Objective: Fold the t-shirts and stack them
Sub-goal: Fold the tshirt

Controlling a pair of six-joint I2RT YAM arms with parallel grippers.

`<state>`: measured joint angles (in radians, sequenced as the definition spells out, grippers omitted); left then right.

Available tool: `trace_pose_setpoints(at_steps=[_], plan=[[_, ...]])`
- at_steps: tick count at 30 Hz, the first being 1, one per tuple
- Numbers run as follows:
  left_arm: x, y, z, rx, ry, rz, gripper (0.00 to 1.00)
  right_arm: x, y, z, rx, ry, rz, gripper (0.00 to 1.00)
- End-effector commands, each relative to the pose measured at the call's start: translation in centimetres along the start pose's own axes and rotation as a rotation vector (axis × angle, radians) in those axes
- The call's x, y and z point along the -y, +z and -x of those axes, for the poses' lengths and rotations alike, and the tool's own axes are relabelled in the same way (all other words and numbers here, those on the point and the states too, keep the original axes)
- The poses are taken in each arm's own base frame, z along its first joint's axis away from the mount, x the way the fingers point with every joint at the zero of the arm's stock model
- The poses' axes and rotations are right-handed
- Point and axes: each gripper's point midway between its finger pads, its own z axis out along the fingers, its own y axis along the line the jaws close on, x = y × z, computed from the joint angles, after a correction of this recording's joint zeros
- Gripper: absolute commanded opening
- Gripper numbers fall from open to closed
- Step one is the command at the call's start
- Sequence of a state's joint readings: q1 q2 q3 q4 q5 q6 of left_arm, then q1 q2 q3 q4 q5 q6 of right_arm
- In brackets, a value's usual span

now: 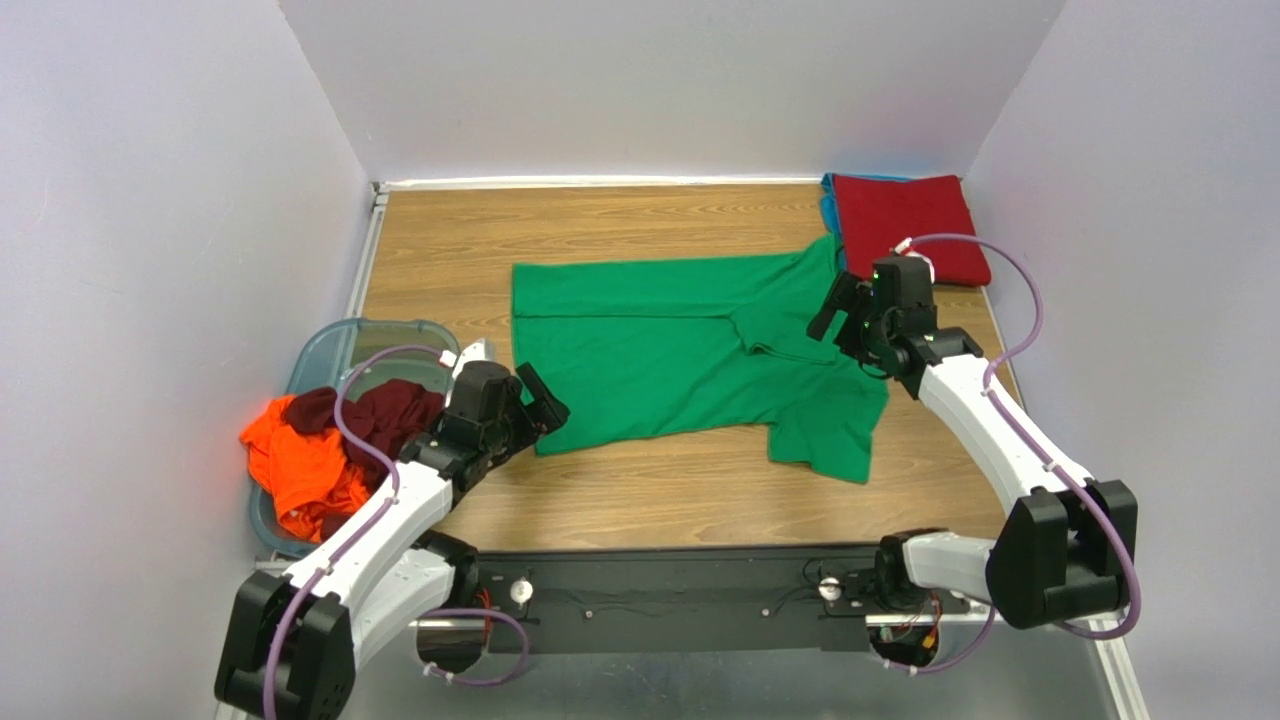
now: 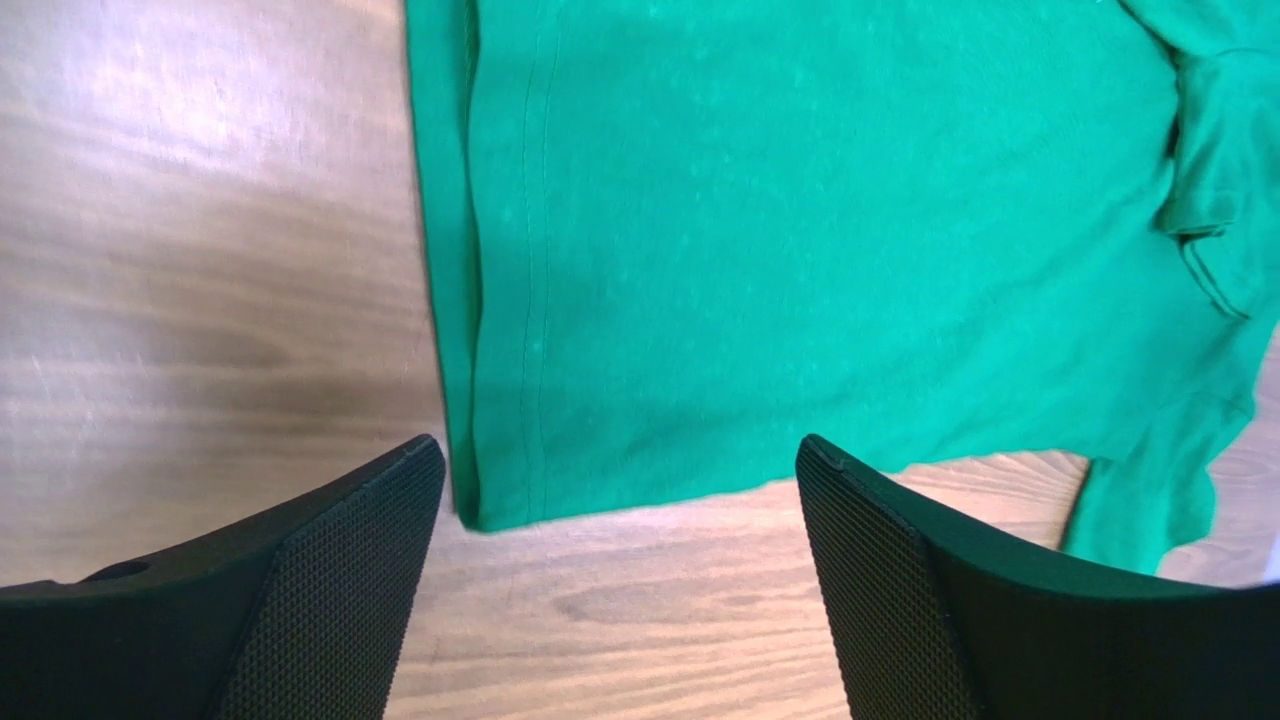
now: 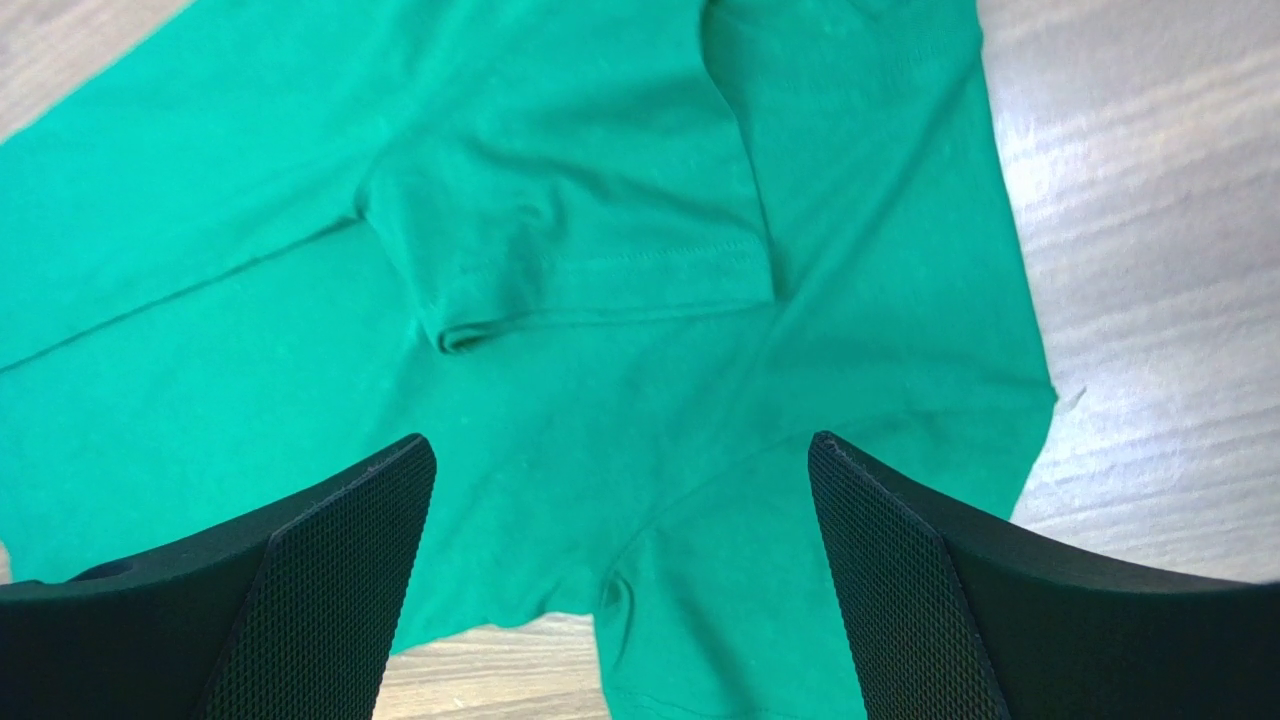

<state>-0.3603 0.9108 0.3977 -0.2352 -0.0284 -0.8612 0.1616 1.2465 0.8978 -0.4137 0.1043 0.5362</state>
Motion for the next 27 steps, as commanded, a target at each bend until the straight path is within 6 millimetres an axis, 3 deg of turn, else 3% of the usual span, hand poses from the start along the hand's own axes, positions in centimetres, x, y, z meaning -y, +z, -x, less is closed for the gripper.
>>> trace_pose_setpoints(at_steps=[1, 3, 5, 16, 19, 25, 27], plan=[[-1.1, -0.3, -1.6, -0.034, -0.074, 0.032, 0.91, 1.0, -0.4, -0.5, 0.006, 0.034, -0.031, 1.00], [-1.3, -0.1, -2.1, -0.055, -0.084, 0.038, 0.88, 1.1, -0.4, -0.6, 0.005, 0.036, -0.033, 1.00], [-1.6, 0.1, -2.7, -0.080, -0.081, 0.049, 0.78, 1.1, -0.4, -0.7, 0.003, 0.034, -0.032, 1.00], [-2.5, -0.1, -4.6, -0.156, -0.107, 0.116, 0.67, 2.2, 0.0, -1.3, -0.001, 0.012, -0.076, 1.00], [-2.5, 0.1, -4.6, -0.163, -0.100, 0.130, 0.53, 2.3, 0.2, -1.3, -0.005, 0.005, -0.082, 1.00], [-3.3, 0.9, -3.9, -0.149, -0.075, 0.205, 0.44, 2.4, 0.2, -1.7, -0.013, -0.003, -0.083, 1.00], [-3.5, 1.1, -3.9, -0.158, -0.070, 0.225, 0.31, 2.4, 0.2, -1.8, -0.019, -0.005, -0.077, 1.00]])
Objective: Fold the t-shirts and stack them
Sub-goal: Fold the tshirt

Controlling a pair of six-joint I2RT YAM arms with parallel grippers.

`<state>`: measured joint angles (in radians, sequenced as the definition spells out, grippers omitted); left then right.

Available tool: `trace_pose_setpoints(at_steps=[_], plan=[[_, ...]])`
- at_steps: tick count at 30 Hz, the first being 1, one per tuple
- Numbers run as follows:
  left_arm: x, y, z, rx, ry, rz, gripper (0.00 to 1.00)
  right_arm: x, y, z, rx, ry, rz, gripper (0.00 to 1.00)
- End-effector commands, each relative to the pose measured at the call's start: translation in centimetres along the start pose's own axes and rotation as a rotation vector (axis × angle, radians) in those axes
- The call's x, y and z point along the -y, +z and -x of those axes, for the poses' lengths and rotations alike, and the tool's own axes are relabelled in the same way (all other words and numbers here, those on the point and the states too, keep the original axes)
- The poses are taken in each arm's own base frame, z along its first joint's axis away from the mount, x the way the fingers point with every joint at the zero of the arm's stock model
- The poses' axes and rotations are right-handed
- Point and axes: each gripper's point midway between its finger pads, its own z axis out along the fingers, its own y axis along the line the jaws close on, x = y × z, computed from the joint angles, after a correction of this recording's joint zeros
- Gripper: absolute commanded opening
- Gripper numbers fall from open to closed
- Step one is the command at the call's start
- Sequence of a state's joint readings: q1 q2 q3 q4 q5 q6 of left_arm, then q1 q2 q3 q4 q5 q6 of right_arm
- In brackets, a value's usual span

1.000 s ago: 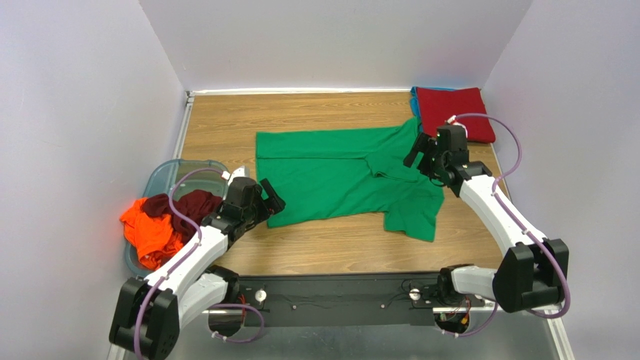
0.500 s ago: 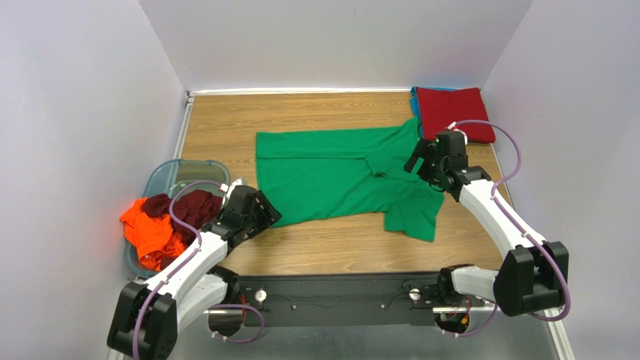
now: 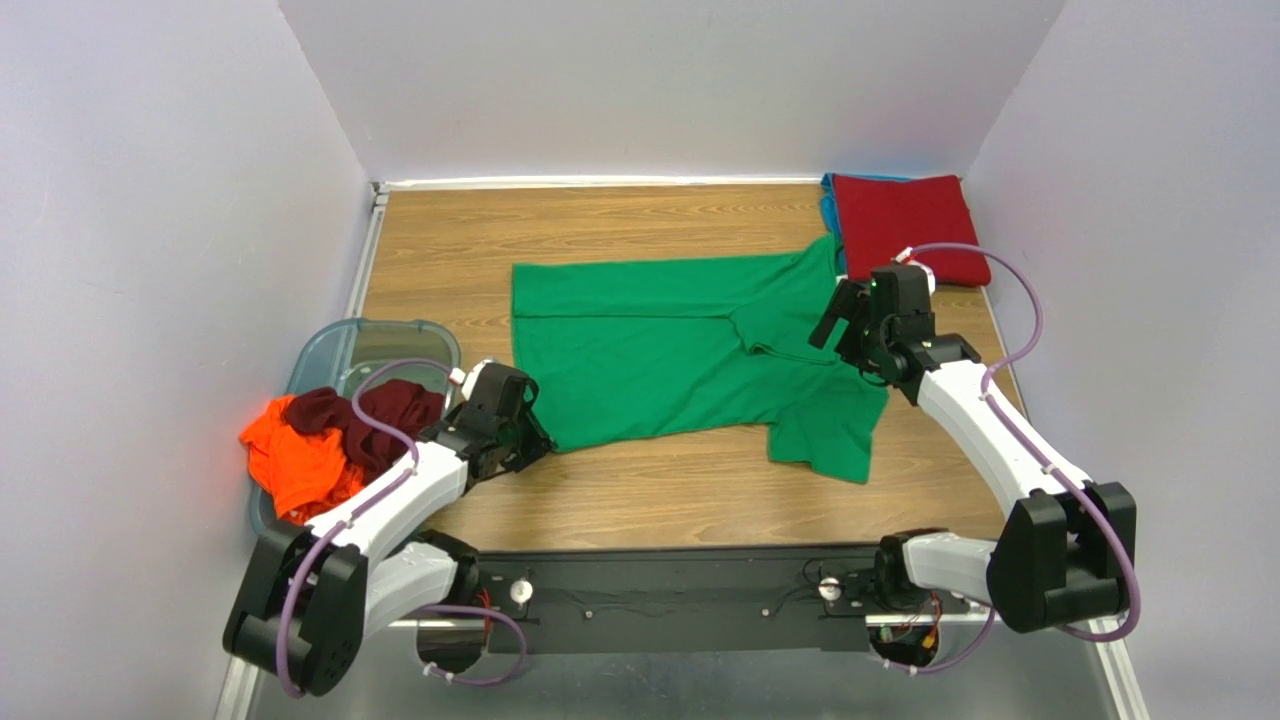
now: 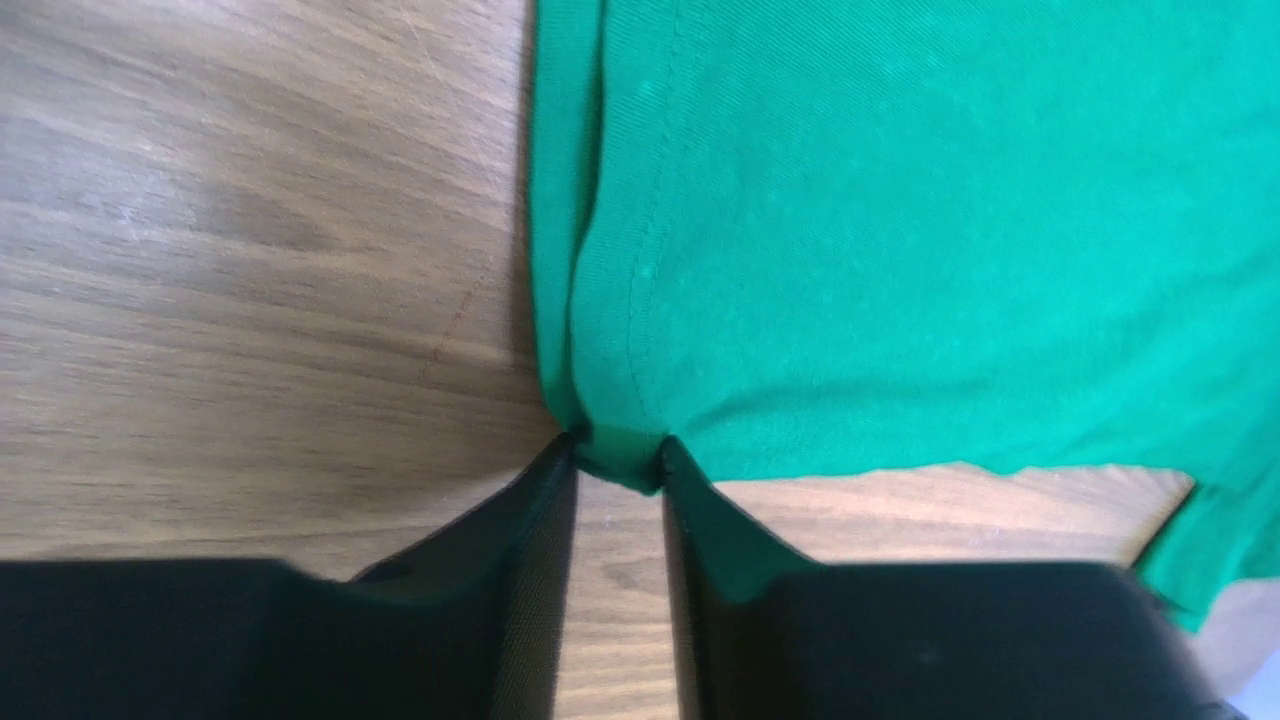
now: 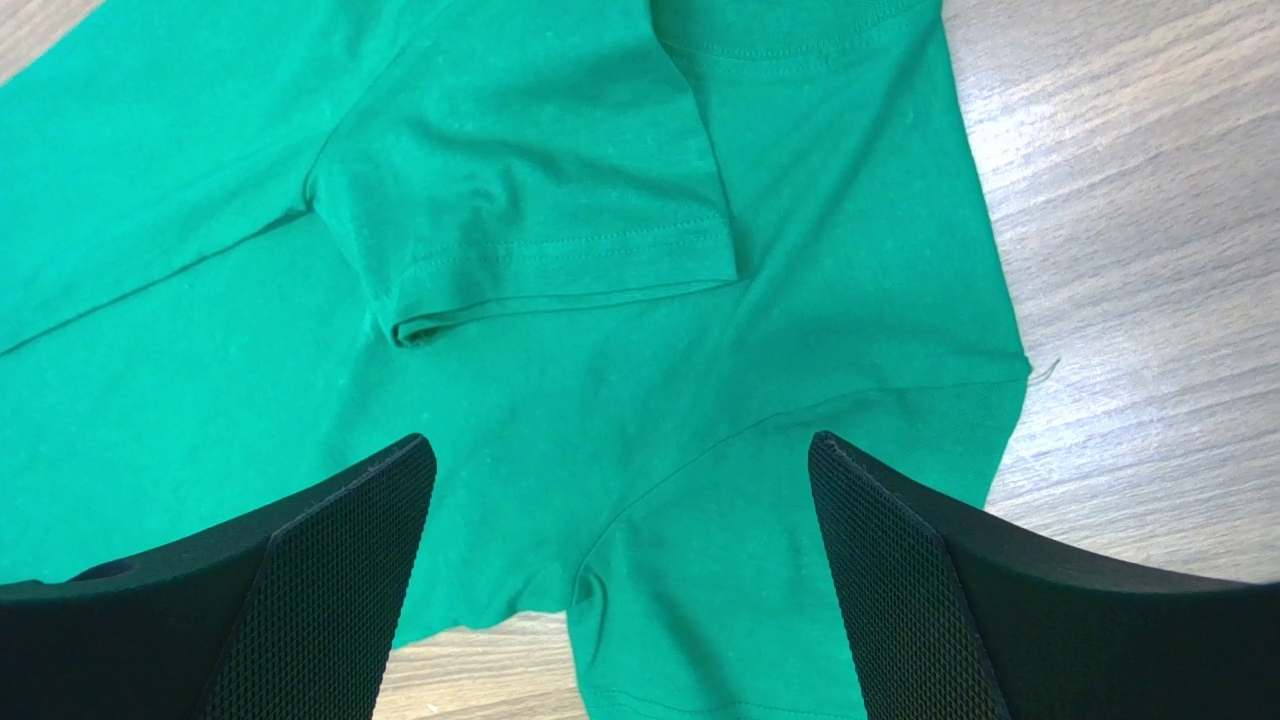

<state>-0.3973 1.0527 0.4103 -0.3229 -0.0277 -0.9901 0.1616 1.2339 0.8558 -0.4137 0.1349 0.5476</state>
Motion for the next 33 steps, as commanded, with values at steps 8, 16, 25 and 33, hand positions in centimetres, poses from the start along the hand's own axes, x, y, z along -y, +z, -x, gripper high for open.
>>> trace_pose_setpoints(at_steps=[8, 16, 25, 33], plan=[[-1.4, 0.1, 1.1, 0.056, 0.002, 0.097, 0.00, 0.8, -0.5, -1.7, -0.044, -0.057, 0.015, 1.00], [-3.3, 0.1, 3.6, 0.151, -0.030, 0.221, 0.00, -0.8, -2.2, -5.9, -0.197, -0.097, 0.121, 1.00], [-2.7, 0.0, 4.6, 0.182, -0.048, 0.180, 0.00, -1.2, -5.4, -15.5, -0.392, -0.305, 0.010, 1.00], [-2.2, -0.6, 5.4, 0.225, -0.039, 0.151, 0.00, 1.3, -7.6, -18.2, -0.485, -0.300, -0.028, 0.99]])
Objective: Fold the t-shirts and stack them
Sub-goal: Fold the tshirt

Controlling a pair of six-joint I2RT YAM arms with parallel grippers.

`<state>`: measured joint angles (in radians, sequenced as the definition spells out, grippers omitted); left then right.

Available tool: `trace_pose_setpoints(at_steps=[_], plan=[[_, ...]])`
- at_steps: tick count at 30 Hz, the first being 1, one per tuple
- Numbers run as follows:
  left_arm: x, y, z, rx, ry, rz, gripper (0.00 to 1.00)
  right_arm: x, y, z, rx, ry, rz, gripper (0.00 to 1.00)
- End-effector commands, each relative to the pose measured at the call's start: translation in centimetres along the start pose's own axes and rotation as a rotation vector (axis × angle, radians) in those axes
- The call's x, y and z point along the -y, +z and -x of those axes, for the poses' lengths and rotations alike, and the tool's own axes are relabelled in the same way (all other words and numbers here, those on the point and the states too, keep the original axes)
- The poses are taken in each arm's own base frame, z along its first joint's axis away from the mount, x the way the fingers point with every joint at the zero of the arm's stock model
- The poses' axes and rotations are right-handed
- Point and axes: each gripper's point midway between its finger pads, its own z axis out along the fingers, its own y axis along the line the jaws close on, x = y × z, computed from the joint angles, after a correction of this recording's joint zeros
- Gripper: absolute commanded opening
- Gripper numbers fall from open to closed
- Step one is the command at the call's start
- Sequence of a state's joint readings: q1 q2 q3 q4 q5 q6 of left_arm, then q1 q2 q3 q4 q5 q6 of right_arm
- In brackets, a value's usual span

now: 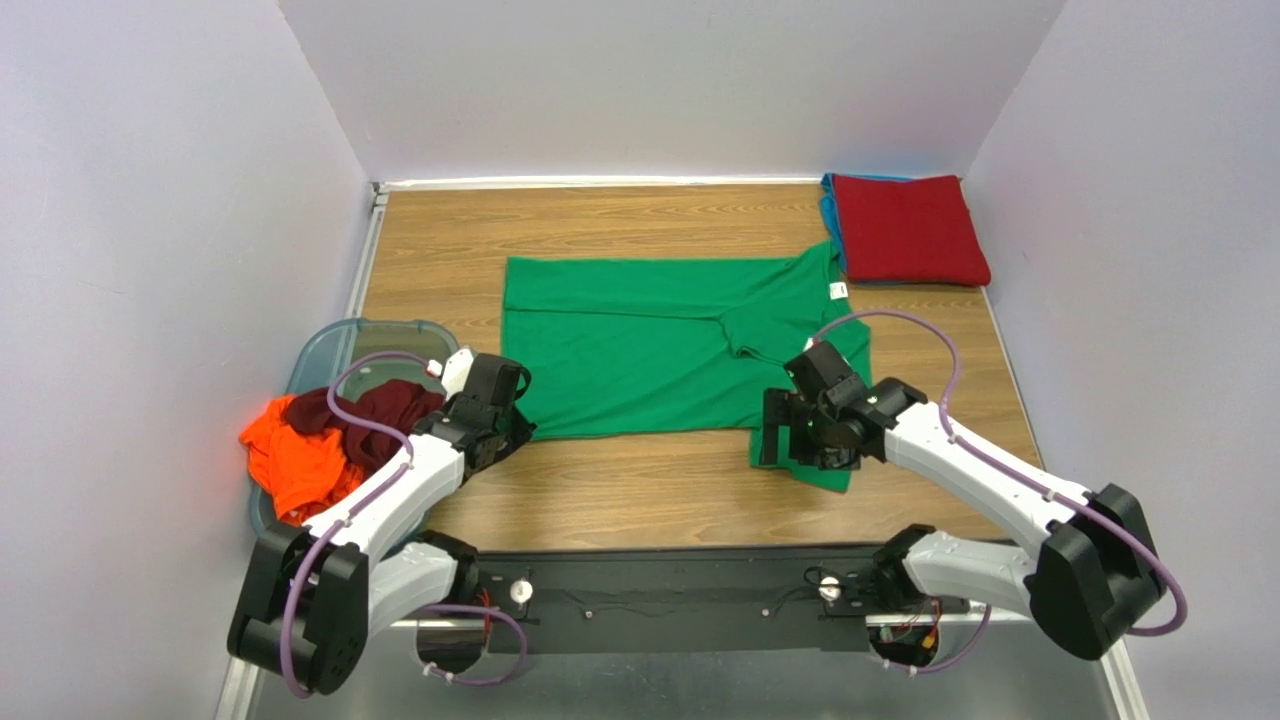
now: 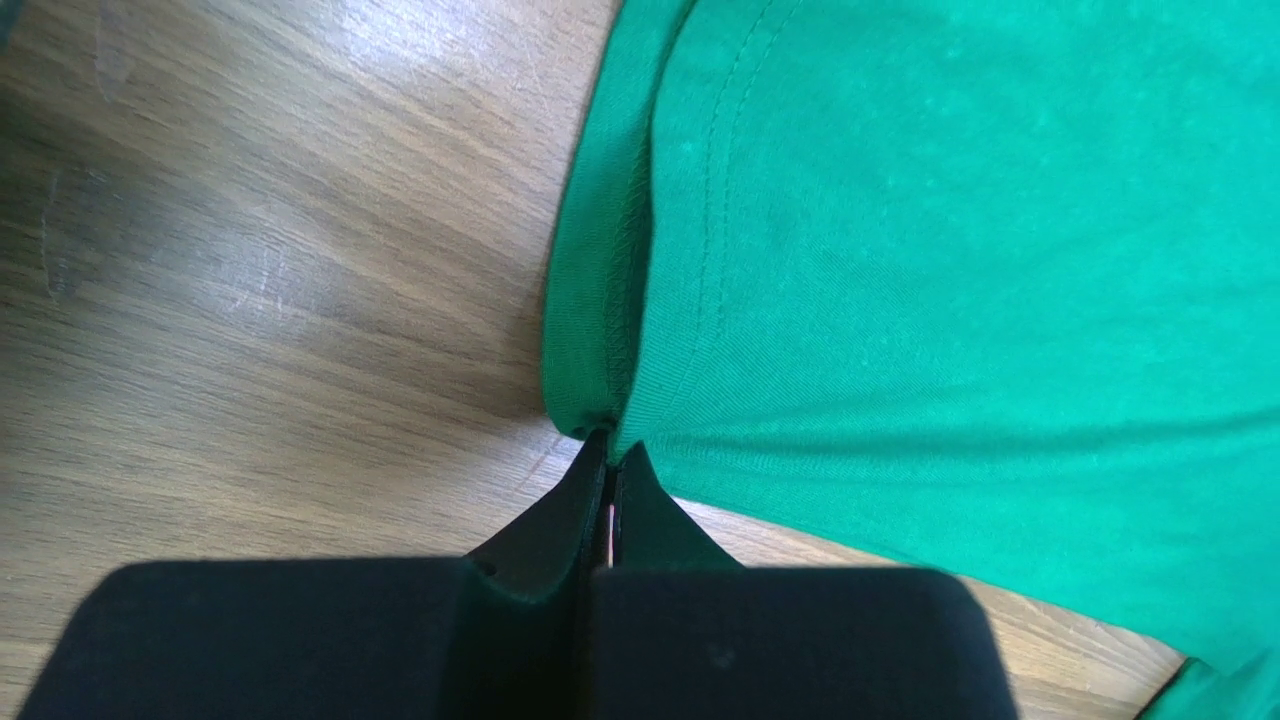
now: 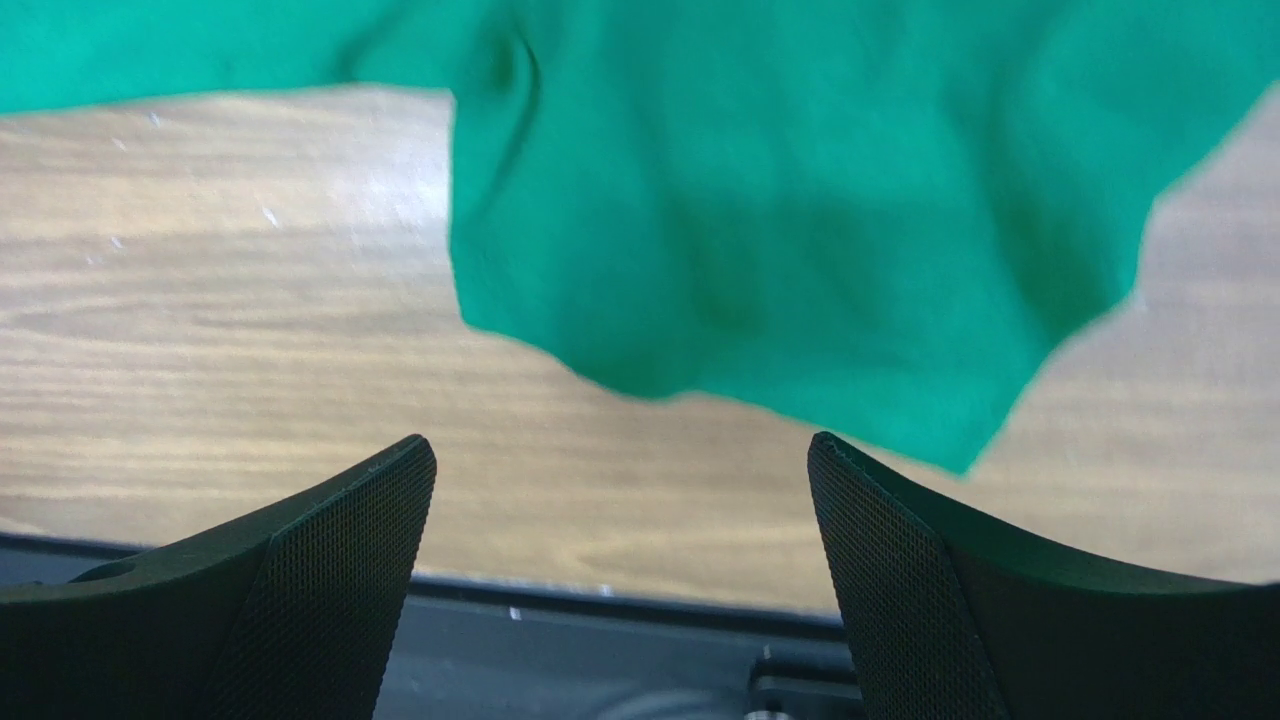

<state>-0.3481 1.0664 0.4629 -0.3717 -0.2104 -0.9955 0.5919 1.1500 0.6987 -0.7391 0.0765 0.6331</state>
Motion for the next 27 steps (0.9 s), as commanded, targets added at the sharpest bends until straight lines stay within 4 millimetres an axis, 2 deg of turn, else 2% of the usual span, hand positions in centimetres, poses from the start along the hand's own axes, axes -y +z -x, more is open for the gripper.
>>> trace_pose_setpoints(at_steps=[1, 3, 9, 10, 15, 24, 27], plan=[[-0.2, -0.2, 1.4, 0.064, 0.006, 0.010, 0.00, 1.8, -0.9, -2.3, -0.050, 0.065, -0.075, 0.99], [0.1, -0.4, 1.7, 0.071, 0.008, -0.001, 0.00, 2.3, -0.8, -3.0, -0.063, 0.114, -0.100, 0.99], [0.4, -0.5, 1.6, 0.075, 0.007, -0.037, 0.00, 5.0, -0.1, -2.9, 0.012, 0.292, -0.263, 0.97], [0.5, -0.5, 1.6, 0.076, 0.008, -0.040, 0.00, 5.2, 0.0, -3.0, 0.014, 0.292, -0.272, 0.96], [0.5, -0.5, 1.4, 0.072, 0.013, -0.047, 0.00, 6.1, 0.2, -2.4, 0.050, 0.302, -0.328, 0.78], [0.7, -0.7, 1.8, 0.083, 0.013, -0.049, 0.00, 6.2, 2.1, -2.4, 0.032, 0.297, -0.366, 0.74], [0.7, -0.6, 1.8, 0.082, 0.011, -0.048, 0.00, 6.4, 3.0, -2.3, 0.029, 0.272, -0.387, 0.68]])
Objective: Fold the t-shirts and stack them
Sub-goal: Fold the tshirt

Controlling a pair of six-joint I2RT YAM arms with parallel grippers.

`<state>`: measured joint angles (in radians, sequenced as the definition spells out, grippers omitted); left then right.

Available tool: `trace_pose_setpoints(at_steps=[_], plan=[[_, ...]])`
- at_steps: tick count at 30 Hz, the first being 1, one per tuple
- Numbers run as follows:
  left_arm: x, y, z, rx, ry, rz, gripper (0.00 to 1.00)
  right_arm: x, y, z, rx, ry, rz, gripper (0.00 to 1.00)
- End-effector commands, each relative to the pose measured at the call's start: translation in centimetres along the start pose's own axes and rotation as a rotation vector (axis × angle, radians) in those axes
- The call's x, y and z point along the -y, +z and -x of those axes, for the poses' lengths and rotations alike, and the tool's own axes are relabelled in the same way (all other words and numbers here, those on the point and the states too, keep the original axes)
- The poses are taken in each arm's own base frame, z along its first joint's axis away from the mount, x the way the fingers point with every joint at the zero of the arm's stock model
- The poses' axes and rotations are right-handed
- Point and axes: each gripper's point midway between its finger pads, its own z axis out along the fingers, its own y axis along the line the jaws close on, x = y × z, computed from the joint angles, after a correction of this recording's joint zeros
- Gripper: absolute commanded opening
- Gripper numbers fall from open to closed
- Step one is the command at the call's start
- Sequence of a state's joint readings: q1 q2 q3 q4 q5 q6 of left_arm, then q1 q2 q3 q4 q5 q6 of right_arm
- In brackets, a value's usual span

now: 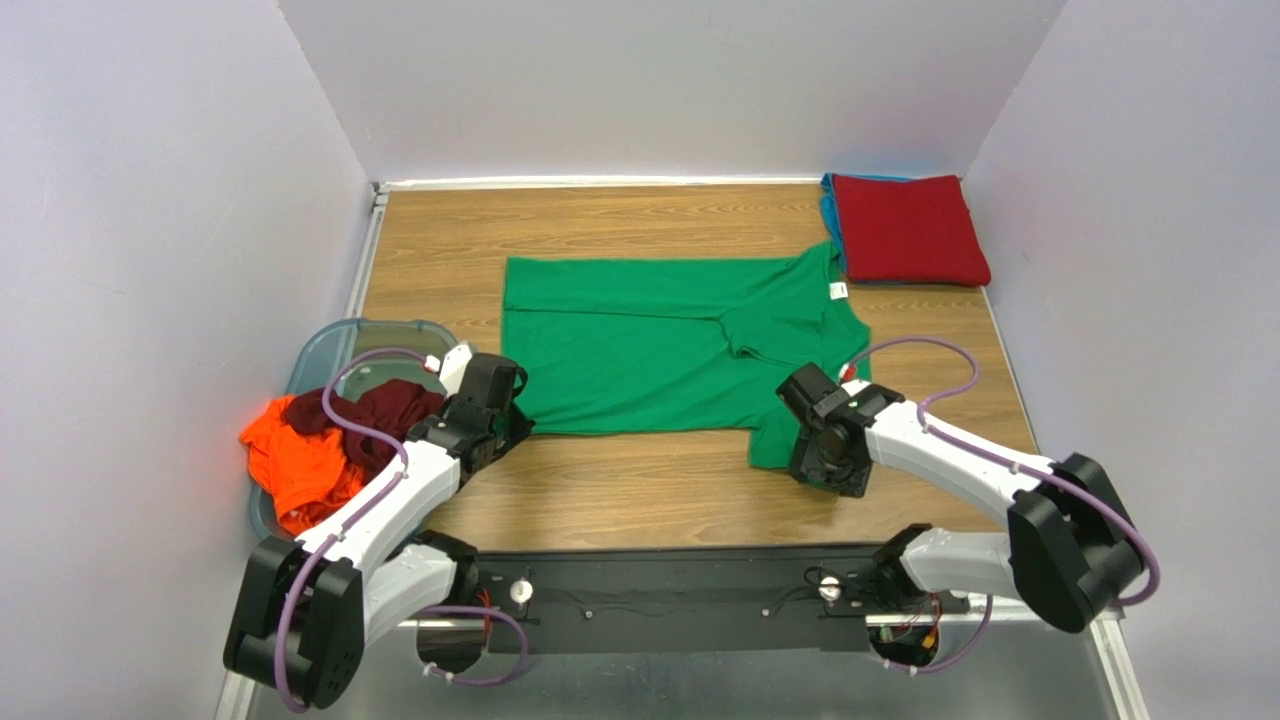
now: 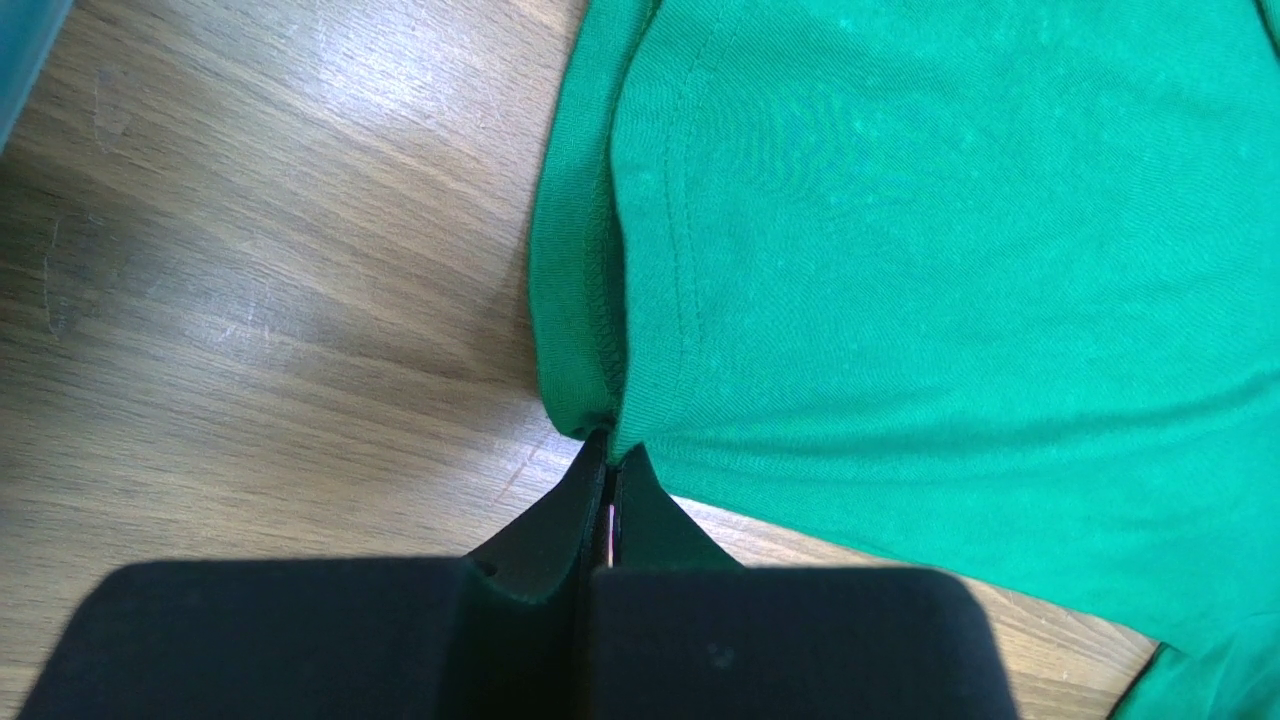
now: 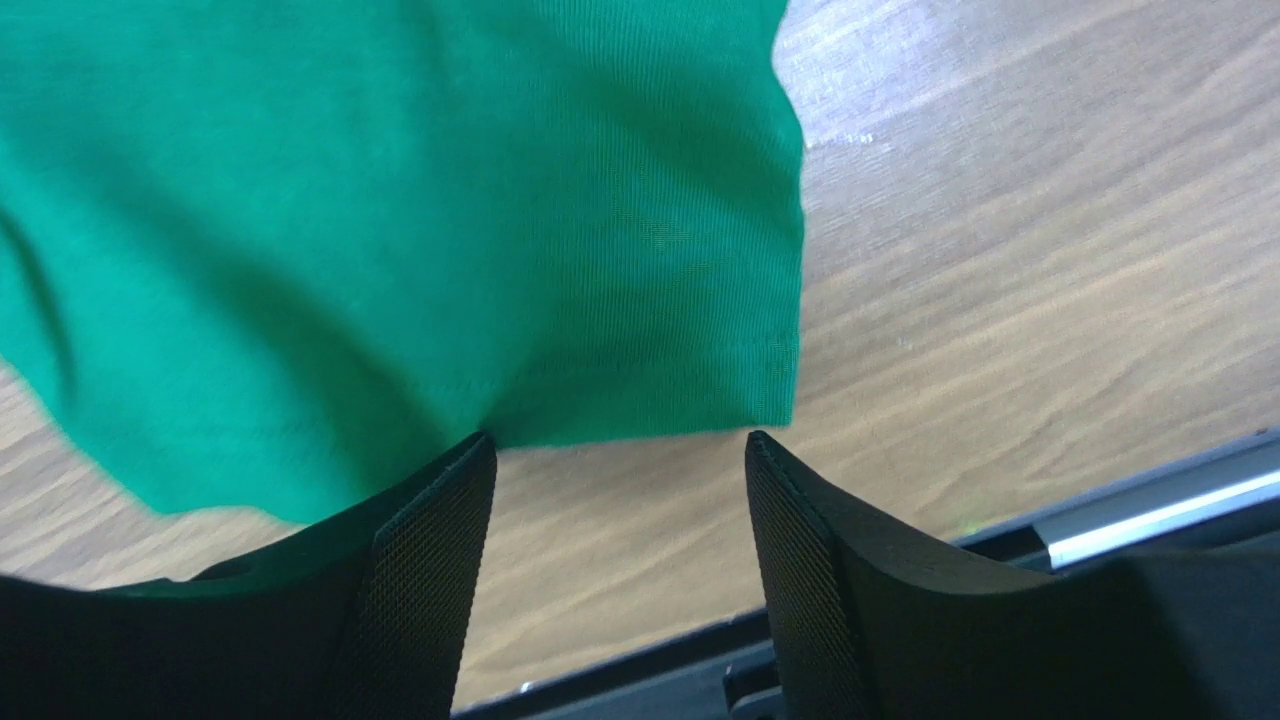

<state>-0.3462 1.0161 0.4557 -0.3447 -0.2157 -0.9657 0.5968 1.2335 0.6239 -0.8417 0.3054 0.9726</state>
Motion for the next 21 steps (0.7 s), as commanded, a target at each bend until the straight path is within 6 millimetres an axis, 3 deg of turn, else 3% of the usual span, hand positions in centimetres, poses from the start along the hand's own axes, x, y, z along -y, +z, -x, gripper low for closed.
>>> trace_pose_setpoints(at_steps=[1, 10, 14, 19, 21], plan=[[-0.1, 0.0, 0.8, 0.038, -0.001, 0.002, 0.00, 0.3, 1.6, 0.5, 0.041, -0.009, -0.061, 0.68], [-0.3, 0.2, 1.0, 0.043, -0.005, 0.022, 0.00, -0.1, 3.1, -0.3, 0.015, -0.024, -0.047, 0.61], [-0.3, 0.5, 0.9, 0.038, -0.004, 0.023, 0.00, -0.1, 3.5, -0.3, 0.014, -0.028, -0.045, 0.40], [-0.3, 0.5, 1.0, 0.039, -0.002, 0.035, 0.00, 0.1, 3.6, -0.2, 0.010, -0.054, -0.046, 0.27], [0.0, 0.5, 1.2, 0.041, -0.005, 0.032, 0.00, 0.0, 3.5, 0.1, 0.017, -0.055, -0.044, 0.13]])
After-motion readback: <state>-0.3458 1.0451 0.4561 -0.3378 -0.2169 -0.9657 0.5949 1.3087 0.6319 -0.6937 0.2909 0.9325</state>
